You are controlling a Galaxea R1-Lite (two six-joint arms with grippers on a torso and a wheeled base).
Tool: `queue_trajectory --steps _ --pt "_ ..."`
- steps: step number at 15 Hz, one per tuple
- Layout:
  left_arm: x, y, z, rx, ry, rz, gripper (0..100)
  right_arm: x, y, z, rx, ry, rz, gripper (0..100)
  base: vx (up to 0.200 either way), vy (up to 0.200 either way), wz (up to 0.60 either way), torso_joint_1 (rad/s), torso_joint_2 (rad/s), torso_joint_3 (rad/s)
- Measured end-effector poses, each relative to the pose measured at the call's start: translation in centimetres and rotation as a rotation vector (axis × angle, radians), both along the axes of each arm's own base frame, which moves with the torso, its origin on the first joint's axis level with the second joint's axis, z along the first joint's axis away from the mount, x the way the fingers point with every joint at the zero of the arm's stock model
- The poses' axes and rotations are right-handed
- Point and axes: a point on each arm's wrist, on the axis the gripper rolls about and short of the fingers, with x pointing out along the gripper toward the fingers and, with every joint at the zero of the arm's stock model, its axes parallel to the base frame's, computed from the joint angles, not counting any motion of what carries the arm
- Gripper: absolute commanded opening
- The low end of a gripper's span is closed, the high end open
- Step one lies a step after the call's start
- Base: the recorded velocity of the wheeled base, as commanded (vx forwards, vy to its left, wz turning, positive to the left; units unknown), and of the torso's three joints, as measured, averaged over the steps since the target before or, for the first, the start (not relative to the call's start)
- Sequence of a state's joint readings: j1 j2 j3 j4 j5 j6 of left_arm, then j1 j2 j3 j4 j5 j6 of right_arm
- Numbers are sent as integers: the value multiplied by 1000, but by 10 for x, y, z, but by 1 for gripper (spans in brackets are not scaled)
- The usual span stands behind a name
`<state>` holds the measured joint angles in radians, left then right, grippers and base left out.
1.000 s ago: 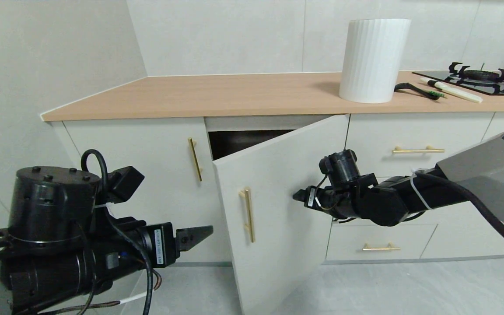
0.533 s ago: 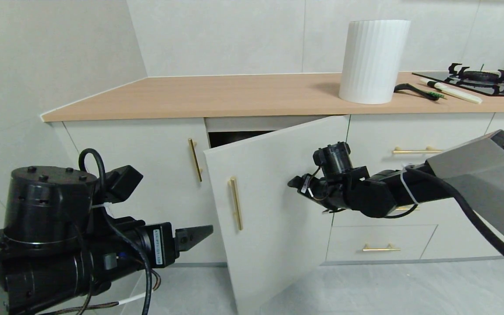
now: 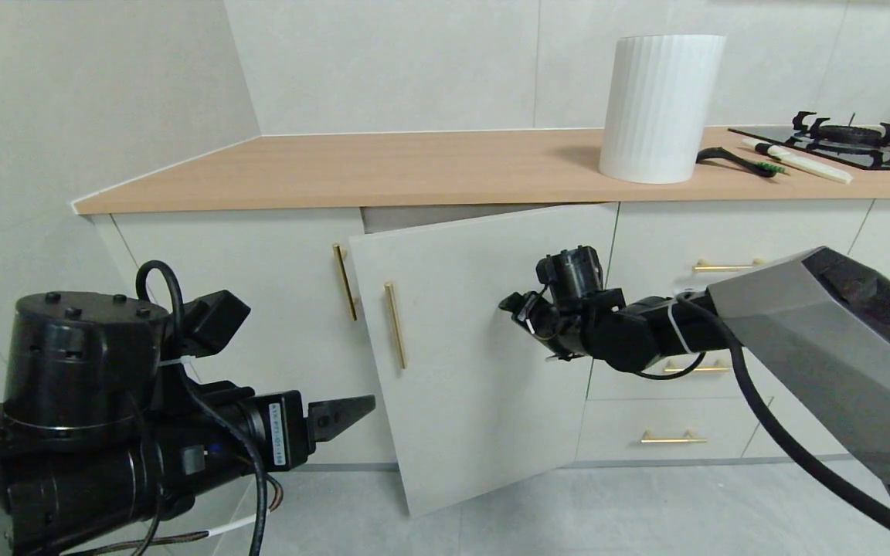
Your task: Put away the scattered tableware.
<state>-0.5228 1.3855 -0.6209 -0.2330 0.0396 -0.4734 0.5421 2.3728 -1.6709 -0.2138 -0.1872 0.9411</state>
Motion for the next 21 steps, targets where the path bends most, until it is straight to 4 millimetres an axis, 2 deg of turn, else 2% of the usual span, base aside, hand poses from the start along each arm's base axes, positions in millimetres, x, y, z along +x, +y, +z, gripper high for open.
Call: queue_trajectory --steps 5,11,18,21 --pt "0 0 -1 9 -1 16 100 31 -16 -6 37 -34 -103 100 0 0 0 0 0 0" --pt "1 0 -2 11 4 16 100 51 -26 -12 45 -62 -168 100 0 0 0 0 0 0" --pt "2 -1 -3 12 7 15 100 56 -31 -14 43 -64 -185 100 0 0 0 0 0 0" --pt "2 -1 -3 12 7 15 100 42 -31 -9 40 -36 -154 100 0 0 0 0 0 0"
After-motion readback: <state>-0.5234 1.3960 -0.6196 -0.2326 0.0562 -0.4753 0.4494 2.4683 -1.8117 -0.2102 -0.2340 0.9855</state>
